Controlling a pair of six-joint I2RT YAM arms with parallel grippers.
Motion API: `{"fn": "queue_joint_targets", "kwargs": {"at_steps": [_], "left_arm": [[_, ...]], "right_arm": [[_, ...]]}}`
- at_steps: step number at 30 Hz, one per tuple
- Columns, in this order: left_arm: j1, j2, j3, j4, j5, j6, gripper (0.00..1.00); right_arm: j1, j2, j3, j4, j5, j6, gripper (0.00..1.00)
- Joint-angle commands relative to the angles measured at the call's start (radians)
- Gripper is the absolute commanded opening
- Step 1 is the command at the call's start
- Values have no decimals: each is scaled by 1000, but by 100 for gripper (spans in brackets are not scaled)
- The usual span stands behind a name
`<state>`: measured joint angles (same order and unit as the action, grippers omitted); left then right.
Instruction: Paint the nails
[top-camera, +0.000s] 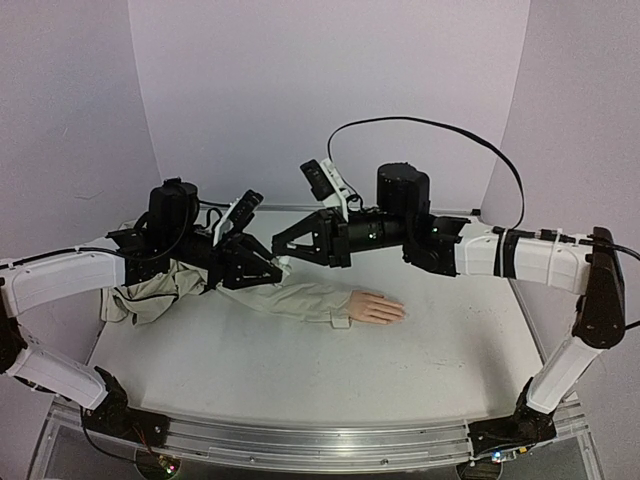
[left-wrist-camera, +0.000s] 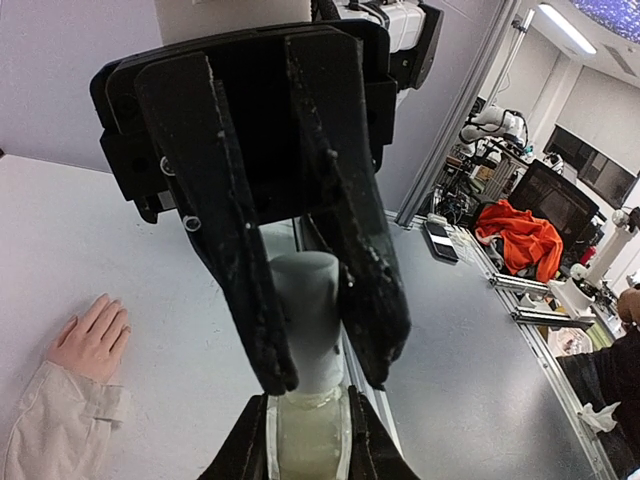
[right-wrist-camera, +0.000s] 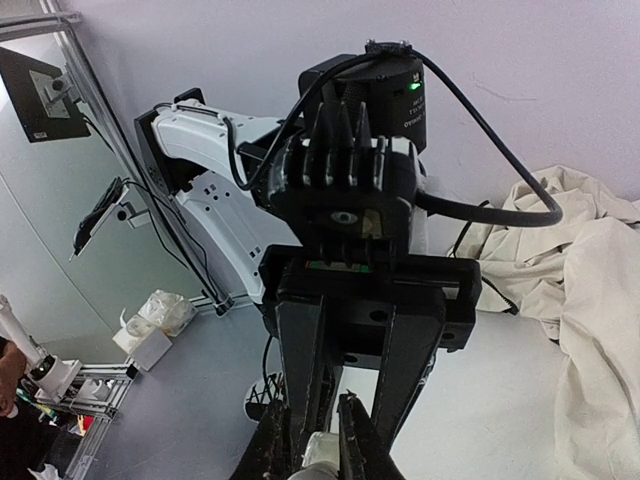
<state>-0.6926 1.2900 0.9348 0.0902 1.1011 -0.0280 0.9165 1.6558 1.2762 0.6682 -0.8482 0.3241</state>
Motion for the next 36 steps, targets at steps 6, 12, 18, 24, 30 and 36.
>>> {"fn": "queue_joint_targets", "kwargs": {"at_steps": [6,12,18,24,30,36], "left_arm": [[8,-110,4,61,-330,17,0],[10,-214,-96,131,-845,53,0],[9,-257,-165,207,-1157,102,0],[7,-253,-168,206,-1134,131,0],[6,-242,-153,187,-1032,140,0],[8,-209,-117,141,-963,116,0]], "right_arm": [[46,77,-21,149,42,63,0],[103,182,14,150,337,216,0],[304,365,313,-220,950,489,0],[329,323,351,-241,1069,507,0],[210,209,265,-189,862,382,50],[48,33,105,-141,611,192,97]]}}
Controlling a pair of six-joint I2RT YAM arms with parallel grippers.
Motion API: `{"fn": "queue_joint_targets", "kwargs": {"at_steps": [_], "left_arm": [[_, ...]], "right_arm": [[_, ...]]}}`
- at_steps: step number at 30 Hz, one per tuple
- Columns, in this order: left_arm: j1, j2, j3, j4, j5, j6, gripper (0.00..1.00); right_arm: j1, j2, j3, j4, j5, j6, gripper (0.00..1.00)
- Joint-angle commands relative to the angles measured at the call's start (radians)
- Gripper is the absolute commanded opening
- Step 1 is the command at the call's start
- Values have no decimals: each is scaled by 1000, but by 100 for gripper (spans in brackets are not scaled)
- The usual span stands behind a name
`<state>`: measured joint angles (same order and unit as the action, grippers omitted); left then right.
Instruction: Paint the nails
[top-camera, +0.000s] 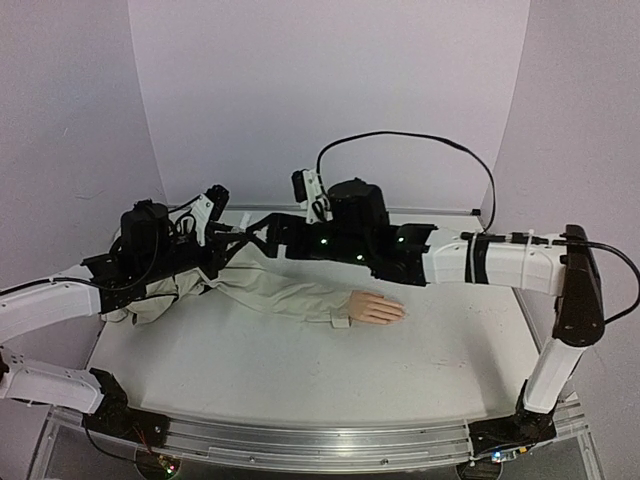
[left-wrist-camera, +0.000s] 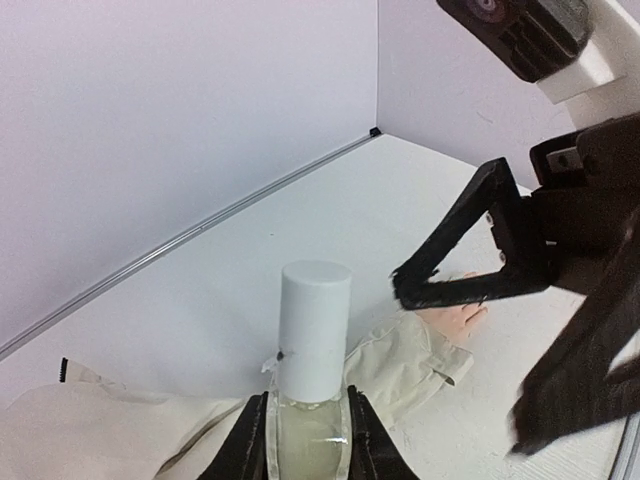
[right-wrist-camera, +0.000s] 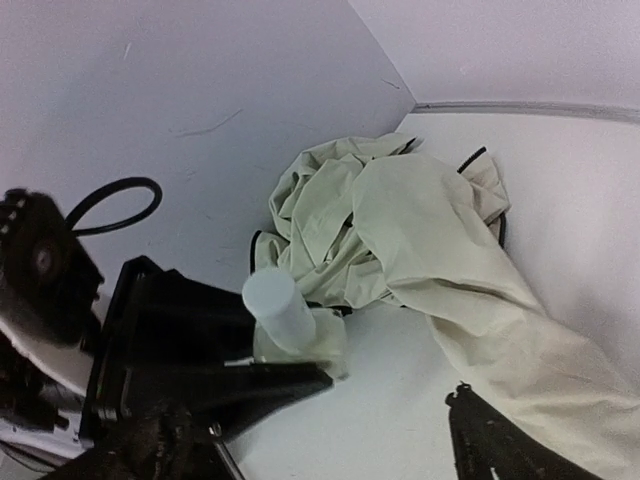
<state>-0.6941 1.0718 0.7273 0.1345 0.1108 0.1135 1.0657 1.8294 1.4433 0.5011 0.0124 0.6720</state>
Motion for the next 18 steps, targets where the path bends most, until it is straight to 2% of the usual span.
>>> {"fn": "queue_joint_targets", "kwargs": {"at_steps": [1,4,7,12,14,18], "left_arm": [[12,15,97,87,56,-31,0],[28,42,138,56,262,-62,0],[41,88,183,53,571,-103,0],[43,203,290,53,1002,-226,0],[44,245,320,53,1100,-262,0],[41,284,336,53,1176,-288,0]], "right_arm": [[-138,-163,-89,28,-303,-180,98],[-234,-203,-151,49,-530,-257,98],[-263,-215,-179,63,-743,-376,97],[-263,-232,-190,141,-920,-421,88],[-263,-231,-184,178,-976,-411,81],[-262,-218,-166,240,-1049,-383,70]]}}
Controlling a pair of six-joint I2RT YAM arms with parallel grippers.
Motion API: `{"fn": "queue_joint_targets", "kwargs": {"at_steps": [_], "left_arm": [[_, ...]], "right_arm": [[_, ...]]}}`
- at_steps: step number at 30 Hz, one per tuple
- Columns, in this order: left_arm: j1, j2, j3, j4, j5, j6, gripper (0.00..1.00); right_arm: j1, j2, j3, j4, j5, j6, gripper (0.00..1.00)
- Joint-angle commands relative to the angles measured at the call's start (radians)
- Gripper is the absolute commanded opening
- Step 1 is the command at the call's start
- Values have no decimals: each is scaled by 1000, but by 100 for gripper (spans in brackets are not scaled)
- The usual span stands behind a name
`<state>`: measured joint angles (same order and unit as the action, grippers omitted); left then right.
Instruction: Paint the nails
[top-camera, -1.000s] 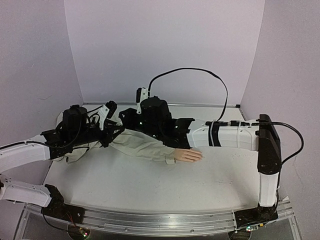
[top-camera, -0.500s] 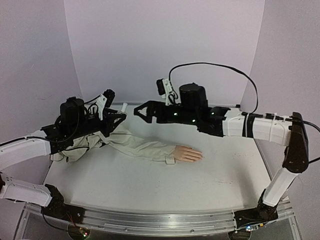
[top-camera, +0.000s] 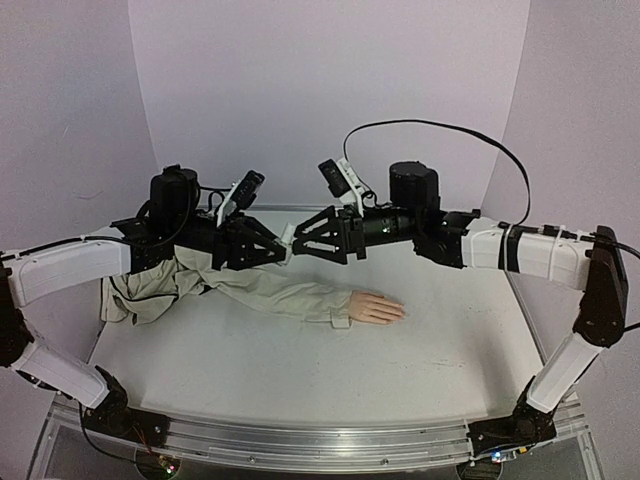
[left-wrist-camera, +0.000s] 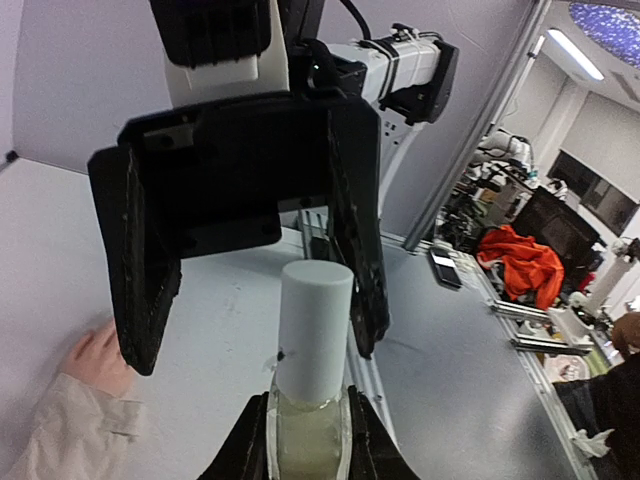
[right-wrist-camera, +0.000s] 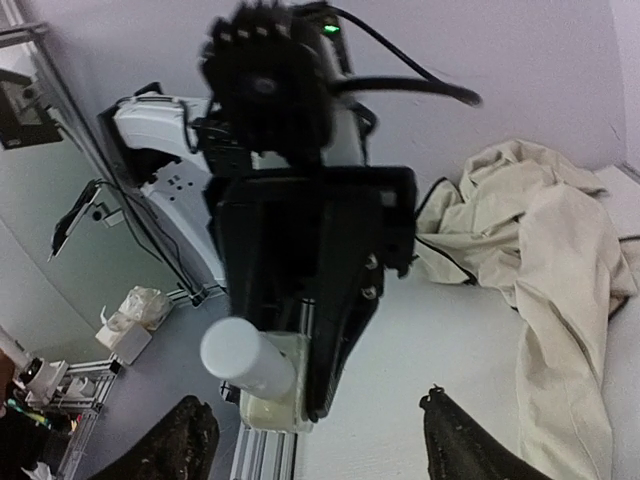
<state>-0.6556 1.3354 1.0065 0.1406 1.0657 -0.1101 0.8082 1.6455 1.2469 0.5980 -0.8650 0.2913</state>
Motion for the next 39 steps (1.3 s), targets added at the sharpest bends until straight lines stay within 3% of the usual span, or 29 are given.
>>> {"fn": "queue_joint_targets", "kwargs": {"at_steps": [1,11,18,24,25,29,35,37,39], "left_arm": [[-1,23,58,47,229,-69,0],[-6,36,60,47,237,-76,0],[-7,40,60,47,238,-79,0],[-7,28,58,47,220,-74,0],[-6,21,55,48,199,-69,0],[7,-50,14,47,-15,-39,0],[11,-211,-116,47,-666,59,0],[11,-244,-142,47,-870,83,0],[9,-262,-157,47,-1042,99,0]], "right_arm": [[-4,-26,41,152,-187,8,68],[28,52,135,201,-232,56,38],[58,97,179,207,-245,74,33],[77,109,175,229,-230,98,0],[81,109,167,232,-221,102,0],[103,111,109,251,-154,119,0],[128,164,39,295,73,219,0],[154,191,64,254,242,251,0],[203,222,125,143,515,303,0]]}}
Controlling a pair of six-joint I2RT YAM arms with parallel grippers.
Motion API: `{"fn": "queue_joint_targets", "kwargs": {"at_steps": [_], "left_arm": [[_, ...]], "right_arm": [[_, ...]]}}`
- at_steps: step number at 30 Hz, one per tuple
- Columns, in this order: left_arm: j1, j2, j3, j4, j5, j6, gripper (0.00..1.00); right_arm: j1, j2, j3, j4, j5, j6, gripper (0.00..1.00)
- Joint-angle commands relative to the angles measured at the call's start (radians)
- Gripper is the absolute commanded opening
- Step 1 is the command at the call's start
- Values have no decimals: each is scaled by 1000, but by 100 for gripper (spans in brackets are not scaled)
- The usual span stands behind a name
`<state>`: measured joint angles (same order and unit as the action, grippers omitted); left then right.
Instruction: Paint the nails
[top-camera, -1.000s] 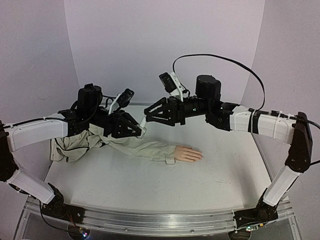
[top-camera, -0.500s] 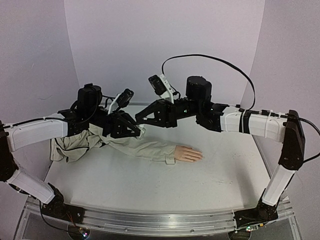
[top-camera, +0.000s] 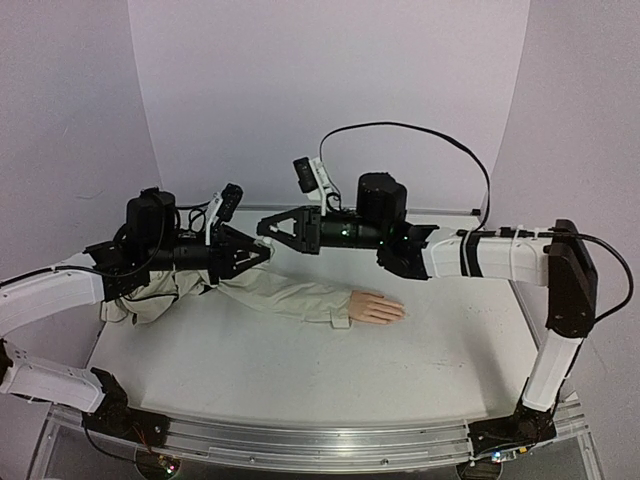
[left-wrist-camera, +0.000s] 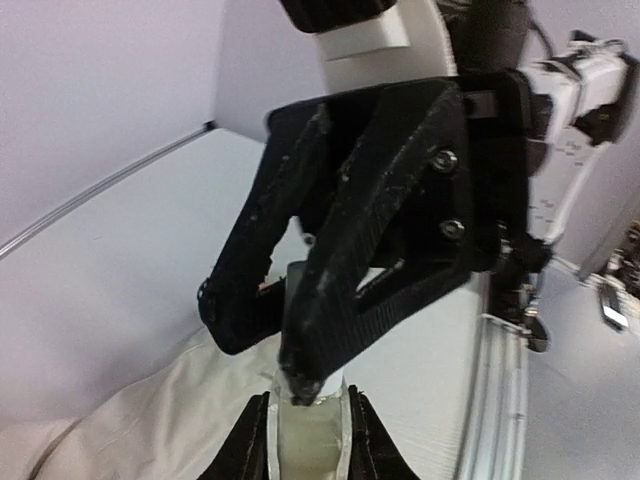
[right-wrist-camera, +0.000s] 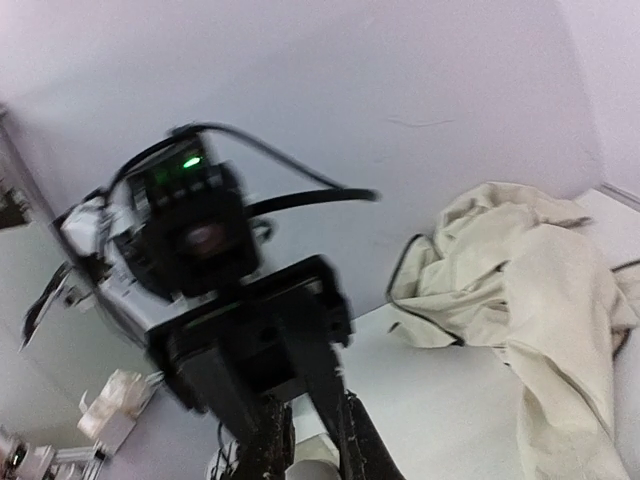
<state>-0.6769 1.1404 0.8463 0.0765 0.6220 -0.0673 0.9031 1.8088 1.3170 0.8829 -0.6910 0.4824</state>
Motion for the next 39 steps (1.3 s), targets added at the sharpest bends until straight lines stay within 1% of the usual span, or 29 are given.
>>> {"fn": "queue_joint_targets", "kwargs": {"at_steps": [1,2,3,4,5,8,10,11,12,13,15,18,22,24,26,29,31,32,34,36,39], "left_arm": [[29,-67,3,109,-656,64,0],[25,-66,3,107,-698,88,0],[21,-66,2,104,-714,101,0],[17,-67,1,102,-711,119,0],[10,-66,0,99,-702,143,0],[-5,-64,-1,94,-667,179,0],[-7,-64,1,91,-632,174,0],[-8,-62,2,90,-626,172,0],[-7,-61,5,87,-590,168,0],[-7,-61,7,85,-574,166,0],[-7,-57,11,82,-544,157,0],[-7,-32,26,68,-497,136,0],[-5,-2,46,51,-425,112,0],[-3,4,55,47,-350,105,0],[1,9,67,46,-203,103,0],[2,39,102,48,142,96,0],[2,87,144,47,378,50,0],[2,119,170,47,478,17,0],[1,183,214,46,630,-46,0],[-2,219,232,47,672,-80,0],[-13,220,222,47,674,-64,0]], "right_arm": [[142,81,108,-258,515,167,0],[181,105,183,-389,694,223,0],[223,129,249,-474,810,246,0],[262,141,300,-524,894,257,0],[288,143,332,-540,944,252,0],[295,122,358,-526,946,223,0],[290,98,355,-506,910,161,0],[275,81,352,-503,881,130,7],[267,65,347,-502,851,122,16],[238,48,334,-498,811,118,22],[193,4,294,-488,736,103,27],[130,-71,202,-478,687,58,43],[45,-179,54,-379,482,-32,76],[13,-223,-6,-347,403,-70,89],[-17,-244,-34,-327,277,-103,94],[-33,-257,-47,-290,85,-155,96],[-32,-254,-49,-264,-35,-180,95],[-32,-249,-47,-252,-83,-185,93],[-33,-236,-31,-231,-180,-187,89],[-31,-226,-22,-202,-238,-179,84],[-30,-203,0,-173,-284,-161,71]]}}
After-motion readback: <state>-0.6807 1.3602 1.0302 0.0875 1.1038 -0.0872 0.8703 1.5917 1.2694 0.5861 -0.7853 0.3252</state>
